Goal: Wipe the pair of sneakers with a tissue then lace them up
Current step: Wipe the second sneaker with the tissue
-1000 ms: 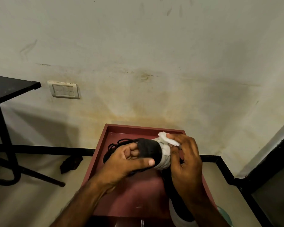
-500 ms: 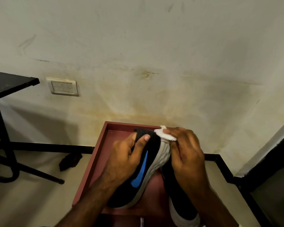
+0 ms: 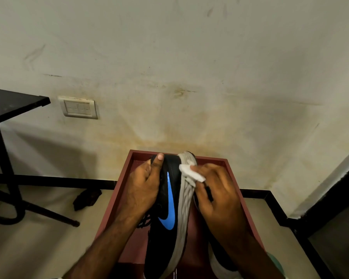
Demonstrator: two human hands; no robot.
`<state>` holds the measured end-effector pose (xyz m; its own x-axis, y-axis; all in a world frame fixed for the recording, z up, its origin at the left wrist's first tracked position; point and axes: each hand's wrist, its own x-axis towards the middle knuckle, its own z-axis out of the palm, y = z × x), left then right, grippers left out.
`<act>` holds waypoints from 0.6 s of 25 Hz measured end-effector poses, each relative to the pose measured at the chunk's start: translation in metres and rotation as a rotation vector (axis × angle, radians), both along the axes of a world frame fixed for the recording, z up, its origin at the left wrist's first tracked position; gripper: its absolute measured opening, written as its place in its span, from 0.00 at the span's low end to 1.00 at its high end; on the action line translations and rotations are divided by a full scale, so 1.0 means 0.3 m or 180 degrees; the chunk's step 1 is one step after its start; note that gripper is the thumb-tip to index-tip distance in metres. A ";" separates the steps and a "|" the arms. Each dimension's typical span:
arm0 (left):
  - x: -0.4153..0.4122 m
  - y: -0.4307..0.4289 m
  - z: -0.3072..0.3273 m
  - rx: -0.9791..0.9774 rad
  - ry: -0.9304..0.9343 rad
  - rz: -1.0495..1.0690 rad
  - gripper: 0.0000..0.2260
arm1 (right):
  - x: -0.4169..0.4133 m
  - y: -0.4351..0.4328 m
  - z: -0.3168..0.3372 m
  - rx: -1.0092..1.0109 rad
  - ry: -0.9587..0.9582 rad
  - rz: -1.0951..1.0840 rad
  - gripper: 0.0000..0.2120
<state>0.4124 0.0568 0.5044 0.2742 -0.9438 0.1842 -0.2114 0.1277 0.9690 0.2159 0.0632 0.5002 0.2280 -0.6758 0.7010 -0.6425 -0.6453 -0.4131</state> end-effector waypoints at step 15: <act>-0.017 -0.023 -0.015 0.0340 0.0651 -0.0205 0.28 | 0.099 0.059 -0.086 0.0095 0.0734 0.0531 0.17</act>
